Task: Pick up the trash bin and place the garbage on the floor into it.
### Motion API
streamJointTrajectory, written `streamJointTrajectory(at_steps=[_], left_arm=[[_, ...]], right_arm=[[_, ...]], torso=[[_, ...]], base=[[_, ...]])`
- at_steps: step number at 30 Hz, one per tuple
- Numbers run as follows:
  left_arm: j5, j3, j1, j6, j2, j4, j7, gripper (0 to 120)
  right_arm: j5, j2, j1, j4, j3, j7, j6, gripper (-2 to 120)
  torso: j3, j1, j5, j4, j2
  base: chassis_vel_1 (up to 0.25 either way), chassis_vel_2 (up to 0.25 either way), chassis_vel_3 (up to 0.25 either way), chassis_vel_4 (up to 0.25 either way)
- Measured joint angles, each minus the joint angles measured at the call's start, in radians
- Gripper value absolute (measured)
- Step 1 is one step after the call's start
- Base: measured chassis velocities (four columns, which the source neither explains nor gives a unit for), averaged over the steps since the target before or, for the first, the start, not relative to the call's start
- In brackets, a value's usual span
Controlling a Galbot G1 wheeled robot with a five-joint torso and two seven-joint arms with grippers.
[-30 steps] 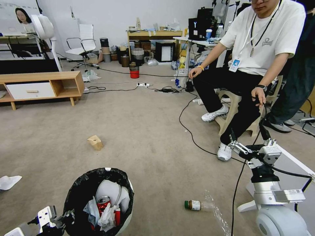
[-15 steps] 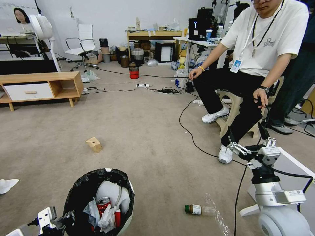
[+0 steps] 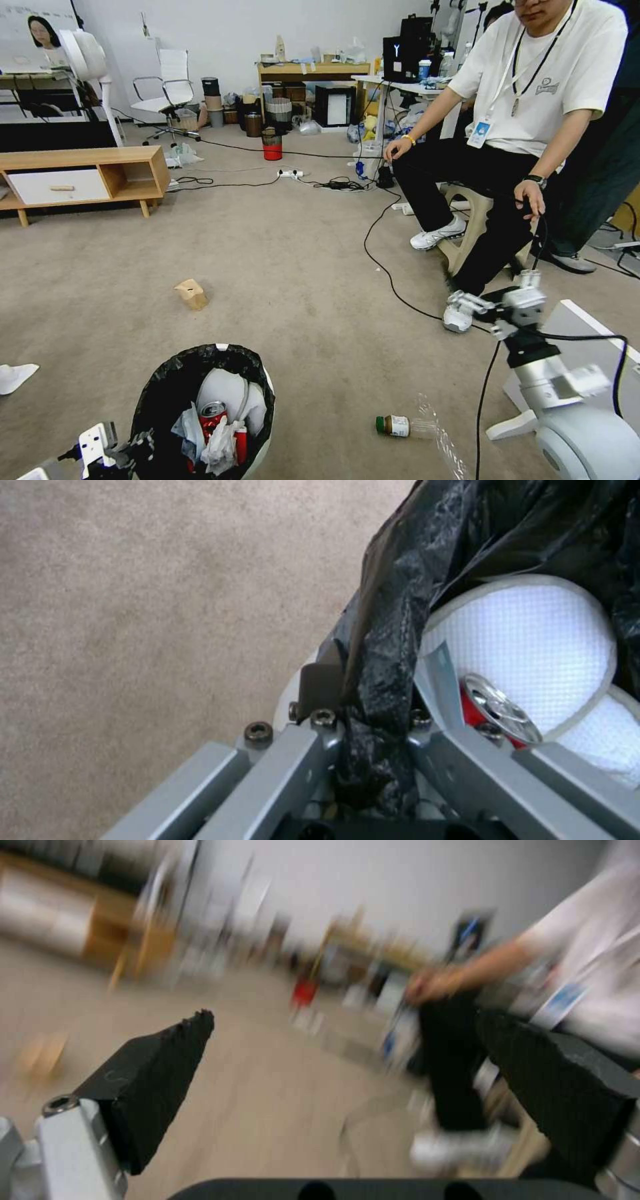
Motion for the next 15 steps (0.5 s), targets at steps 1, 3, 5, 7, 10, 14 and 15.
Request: streamJointTrajectory(at_steps=[1,3,5,7,10,14,15], left_arm=[[0.002,0.001,0.002,-0.001,-0.001,0.000,0.002,2],[0.003,0.002,0.003,-0.001,-0.002,-0.001,0.003,2],[0.004,0.003,0.004,-0.001,-0.002,-0.002,0.003,2],[0.005,0.006,0.004,-0.002,-0.001,-0.003,0.004,2],[0.005,0.008,0.002,-0.003,0.002,0.000,0.005,2],[0.005,0.011,-0.006,-0.003,0.008,0.010,0.005,2],[0.005,0.012,-0.008,-0.003,0.009,0.012,0.005,2]], right_arm=[[0.028,-0.049,0.018,-0.005,-0.038,-0.001,-0.066,100],[0.055,-0.088,0.038,-0.009,-0.078,-0.002,-0.129,100],[0.073,-0.109,0.054,-0.009,-0.103,0.000,-0.173,100],[0.122,-0.149,0.109,-0.002,-0.176,0.012,-0.319,100],[0.167,-0.169,0.149,-0.002,-0.219,0.005,-0.420,100],[0.178,-0.202,0.172,-0.028,-0.248,-0.039,-0.489,100],[0.178,-0.210,0.175,-0.035,-0.254,-0.046,-0.499,100]], torso=[[0.000,0.000,-0.0003,-0.0001,0.000],[0.000,0.000,-0.0001,0.0000,0.000],[0.000,0.000,-0.0001,0.0000,0.000],[0.000,0.000,0.0000,0.0000,0.000],[0.000,0.000,-0.0001,0.0000,0.000],[0.000,0.000,-0.0002,-0.0001,0.000],[0.000,0.000,-0.0001,-0.0001,0.000]], base=[[0.000,0.000,0.000,0.000],[0.000,0.000,0.000,0.000],[0.000,0.000,0.000,0.000],[0.000,0.000,0.000,0.000],[0.000,0.000,0.000,0.000],[0.000,0.000,0.000,0.000],[0.000,0.000,0.000,0.000]])
